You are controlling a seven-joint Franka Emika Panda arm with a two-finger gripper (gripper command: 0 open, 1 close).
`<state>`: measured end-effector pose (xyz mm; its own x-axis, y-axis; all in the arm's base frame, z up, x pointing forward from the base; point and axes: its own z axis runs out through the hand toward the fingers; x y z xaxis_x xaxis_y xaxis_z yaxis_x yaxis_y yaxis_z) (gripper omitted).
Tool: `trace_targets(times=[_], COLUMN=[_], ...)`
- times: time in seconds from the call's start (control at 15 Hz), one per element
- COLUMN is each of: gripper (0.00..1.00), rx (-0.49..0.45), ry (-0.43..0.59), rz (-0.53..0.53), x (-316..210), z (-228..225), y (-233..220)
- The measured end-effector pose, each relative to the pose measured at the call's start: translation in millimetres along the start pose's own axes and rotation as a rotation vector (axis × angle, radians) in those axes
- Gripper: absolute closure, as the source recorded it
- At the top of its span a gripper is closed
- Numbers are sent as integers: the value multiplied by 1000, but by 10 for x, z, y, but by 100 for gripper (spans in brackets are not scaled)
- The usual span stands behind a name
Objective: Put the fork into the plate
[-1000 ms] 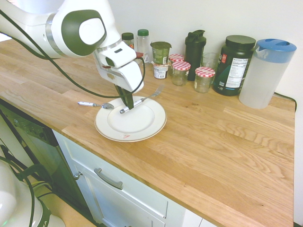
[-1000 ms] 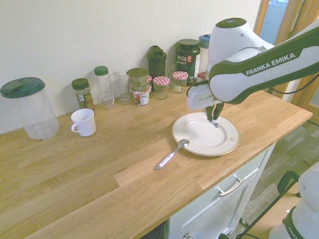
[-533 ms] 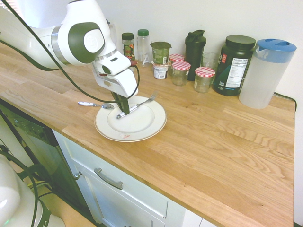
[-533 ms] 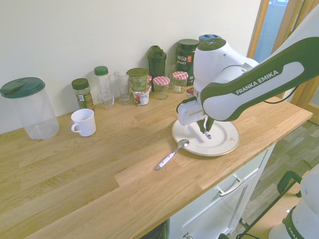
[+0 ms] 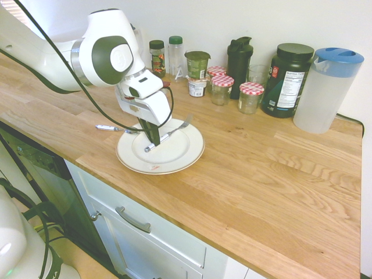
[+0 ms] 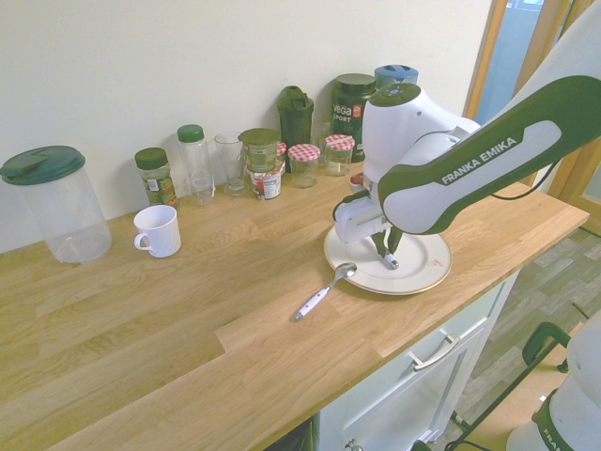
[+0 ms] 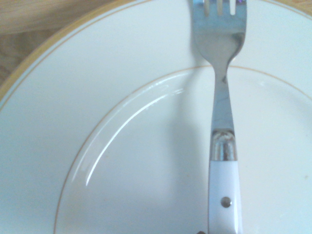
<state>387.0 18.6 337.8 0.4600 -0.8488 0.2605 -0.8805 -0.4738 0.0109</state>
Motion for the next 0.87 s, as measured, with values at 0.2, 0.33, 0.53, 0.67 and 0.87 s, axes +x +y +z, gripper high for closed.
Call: trace_targets(times=[0.2,0.33,0.53,0.67,0.87], gripper=[0,0,0,0,0], rx=[-1,0,-1,5,47], ry=[-3,-3,-1,-3,21], rz=[1,-4,-7,-10,-23], x=[27,30,59,101,204], z=[6,7,11,14,-46], y=[15,16,29,44,47])
